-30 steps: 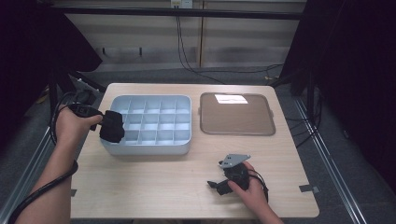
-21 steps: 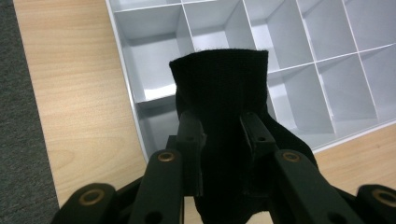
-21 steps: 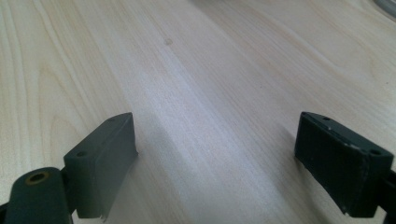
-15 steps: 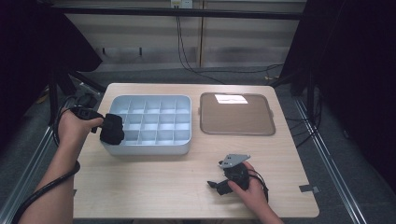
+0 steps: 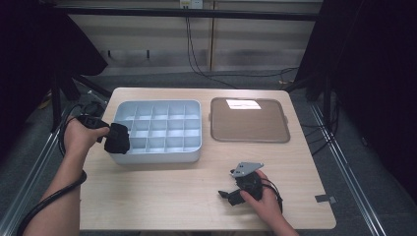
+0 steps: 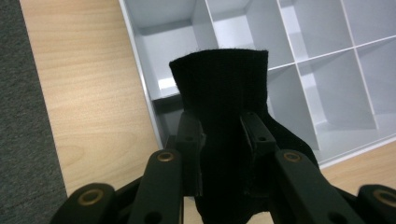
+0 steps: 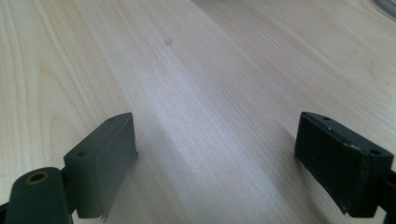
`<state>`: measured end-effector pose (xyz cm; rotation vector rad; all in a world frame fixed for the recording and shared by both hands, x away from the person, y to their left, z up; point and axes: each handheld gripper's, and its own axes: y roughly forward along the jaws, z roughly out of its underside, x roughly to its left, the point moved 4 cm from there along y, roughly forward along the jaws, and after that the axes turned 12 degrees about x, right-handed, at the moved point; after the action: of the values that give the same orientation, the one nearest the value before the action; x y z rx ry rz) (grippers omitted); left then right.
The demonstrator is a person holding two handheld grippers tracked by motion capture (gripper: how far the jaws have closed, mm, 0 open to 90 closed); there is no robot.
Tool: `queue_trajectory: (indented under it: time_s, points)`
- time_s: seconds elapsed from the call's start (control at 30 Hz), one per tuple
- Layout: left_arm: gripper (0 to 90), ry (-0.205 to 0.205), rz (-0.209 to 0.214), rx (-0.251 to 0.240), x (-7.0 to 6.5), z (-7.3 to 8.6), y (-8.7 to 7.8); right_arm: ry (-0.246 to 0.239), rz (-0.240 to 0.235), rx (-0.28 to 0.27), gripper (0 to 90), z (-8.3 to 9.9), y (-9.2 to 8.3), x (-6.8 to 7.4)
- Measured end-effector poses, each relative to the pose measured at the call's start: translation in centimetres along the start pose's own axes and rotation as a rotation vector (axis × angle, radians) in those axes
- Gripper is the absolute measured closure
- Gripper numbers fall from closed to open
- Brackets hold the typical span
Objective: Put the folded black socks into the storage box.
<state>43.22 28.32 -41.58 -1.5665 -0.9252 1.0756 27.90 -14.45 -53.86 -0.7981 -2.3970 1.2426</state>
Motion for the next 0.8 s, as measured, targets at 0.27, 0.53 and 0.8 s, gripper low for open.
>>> queue_trajectory:
  time_s: [0.27, 0.53, 0.8]
  points:
    - [72.3, 0.002, -0.038, 0.013, 0.1, 0.0, 0.5, 0.001, 0.000, 0.000, 12.3, 0.0, 0.0, 0.0]
    - [72.2, 0.005, -0.080, 0.031, 0.1, -0.2, 1.2, 0.001, -0.001, 0.000, 12.3, 0.0, 0.0, 0.0]
    - [72.2, 0.016, -0.121, 0.050, -0.1, -0.3, 1.5, 0.001, -0.001, 0.000, 12.3, 0.0, 0.0, 0.0]
